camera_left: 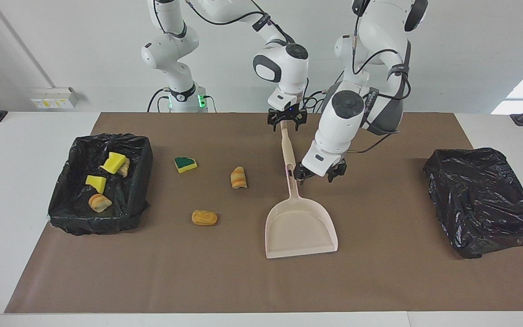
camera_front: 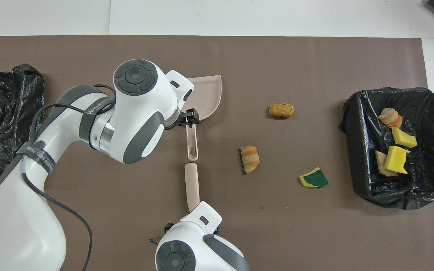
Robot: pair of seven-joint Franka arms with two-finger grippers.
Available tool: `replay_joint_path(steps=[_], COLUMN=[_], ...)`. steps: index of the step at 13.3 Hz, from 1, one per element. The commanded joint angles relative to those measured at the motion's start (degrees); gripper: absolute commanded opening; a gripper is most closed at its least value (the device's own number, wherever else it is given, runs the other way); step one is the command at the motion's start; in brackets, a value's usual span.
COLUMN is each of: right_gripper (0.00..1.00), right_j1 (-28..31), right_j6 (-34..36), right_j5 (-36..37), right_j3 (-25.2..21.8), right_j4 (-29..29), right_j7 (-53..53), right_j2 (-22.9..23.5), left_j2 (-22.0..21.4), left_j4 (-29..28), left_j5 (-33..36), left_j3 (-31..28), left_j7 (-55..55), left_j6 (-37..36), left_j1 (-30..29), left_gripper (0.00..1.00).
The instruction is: Sweep and dump trash in bin
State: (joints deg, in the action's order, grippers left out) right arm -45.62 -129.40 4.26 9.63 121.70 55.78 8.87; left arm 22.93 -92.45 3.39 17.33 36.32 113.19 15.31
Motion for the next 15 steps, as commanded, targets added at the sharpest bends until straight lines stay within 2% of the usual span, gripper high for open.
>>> replay_joint_path(steps=[1, 2, 5, 6, 9, 10, 11, 12, 13, 14, 15], right_gripper=[0.74, 0.68, 0.65, 0.58, 0.22, 0.05, 0.0, 0.0, 0.0, 0.0, 0.0], right_j1=[0.09, 0.09, -0.26, -0.43, -0.35, -0.35, -0.35, -0.17, 0.35, 1.05, 2.1], right_j6=[-1.12, -0.68, 0.47, 0.47, 0.38, 0.38, 0.38, 0.38, 0.55, 2.03, 4.49], right_j5=[-1.45, -1.45, -1.45, -1.45, -1.45, -1.45, -1.45, -1.45, -1.45, -1.45, -1.45], right_j3=[0.13, 0.13, 0.13, 0.13, 0.13, 0.13, 0.13, 0.13, 0.13, 0.04, 0.04], right_j4=[1.61, 1.52, 0.91, 0.91, 0.82, 0.82, 0.73, 0.29, 0.2, 0.2, 0.38], right_j7=[0.82, 0.82, 0.82, 0.82, 0.91, 0.91, 0.91, 0.65, 0.38, -0.4, -1.11], right_j2=[-1.22, -1.22, -1.14, -1.22, -1.4, -1.4, -1.4, -1.49, -2.1, -3.06, -4.2], left_j2=[2.81, 4.04, 3.62, 3.27, 2.38, 2.12, 2.12, 2.12, 2.12, 1.95, 1.68], left_j4=[-0.71, -0.8, -1.59, -1.42, -2.03, -2.29, -2.3, -2.12, -2.03, -1.77, -1.68], left_j5=[2.58, 3.98, 4.08, 4.17, 3.99, 3.99, 3.99, 3.99, 3.99, 3.99, 3.9], left_j3=[-0.37, -0.37, -0.28, -0.19, 0.95, 0.95, 0.95, 0.95, 0.95, 0.95, 0.95], left_j7=[5.85, 6.48, 6.58, 6.23, 6.31, 6.31, 6.31, 6.31, 6.31, 6.14, 6.05], left_j6=[2.12, 2.13, 0.11, -0.68, -2.27, -2.27, -2.35, -2.44, -2.53, -2.88, -3.06], left_j1=[4.18, 4.98, 5.25, 4.9, 4.64, 4.72, 4.72, 4.64, 4.64, 4.64, 4.46], left_gripper=[1.0, 1.0, 1.0, 1.0, 1.0, 0.95, 0.79, 0.66, 0.45, 0.06, 0.0])
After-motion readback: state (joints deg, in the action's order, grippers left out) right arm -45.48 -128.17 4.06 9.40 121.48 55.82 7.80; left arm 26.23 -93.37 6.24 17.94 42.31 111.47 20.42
